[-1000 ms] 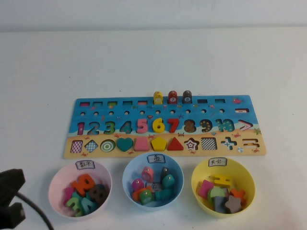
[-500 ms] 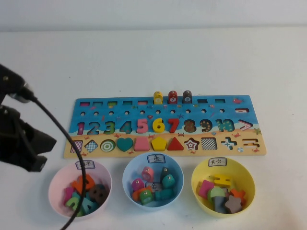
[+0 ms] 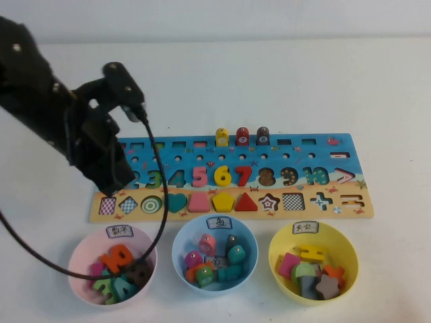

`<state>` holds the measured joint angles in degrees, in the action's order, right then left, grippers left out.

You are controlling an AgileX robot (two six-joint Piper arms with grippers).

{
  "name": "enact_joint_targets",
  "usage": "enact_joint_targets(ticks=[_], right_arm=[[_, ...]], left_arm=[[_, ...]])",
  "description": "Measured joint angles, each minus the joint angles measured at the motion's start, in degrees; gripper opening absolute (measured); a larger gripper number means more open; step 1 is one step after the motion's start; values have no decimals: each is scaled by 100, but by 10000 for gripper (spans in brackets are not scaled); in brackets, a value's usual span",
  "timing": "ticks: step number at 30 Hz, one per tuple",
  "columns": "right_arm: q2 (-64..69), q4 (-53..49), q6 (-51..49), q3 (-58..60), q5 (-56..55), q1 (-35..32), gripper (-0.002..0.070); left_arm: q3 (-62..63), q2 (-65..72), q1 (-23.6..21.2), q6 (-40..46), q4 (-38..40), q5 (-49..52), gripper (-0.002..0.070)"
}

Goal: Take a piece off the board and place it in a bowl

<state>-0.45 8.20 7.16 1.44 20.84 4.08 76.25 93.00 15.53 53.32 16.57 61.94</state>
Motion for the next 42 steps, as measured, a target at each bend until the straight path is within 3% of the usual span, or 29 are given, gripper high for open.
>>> enact_joint_targets(ticks=[7, 16, 19, 23, 26, 31, 42], right_arm=[[0, 0, 0, 0, 0, 0, -18], [0, 0, 0, 0, 0, 0, -18], [0, 0, 0, 0, 0, 0, -18], [0, 0, 0, 0, 11, 0, -18], [0, 0, 0, 0, 11, 0, -18], [0, 0, 0, 0, 11, 0, -18], [0, 0, 0, 0, 11, 0, -18]], left_arm=[[1248, 1274, 526, 397, -523, 615, -4], [2252, 2116, 605, 1226, -589, 740, 5], [2276, 2198, 605, 1325, -603, 740, 75], [2287, 2316, 605, 1348, -603, 752, 337], [2287, 2400, 605, 1348, -603, 752, 451], [2287, 2589, 613, 1538, -603, 752, 494], [2287, 2746, 937, 1838, -649, 714, 493]])
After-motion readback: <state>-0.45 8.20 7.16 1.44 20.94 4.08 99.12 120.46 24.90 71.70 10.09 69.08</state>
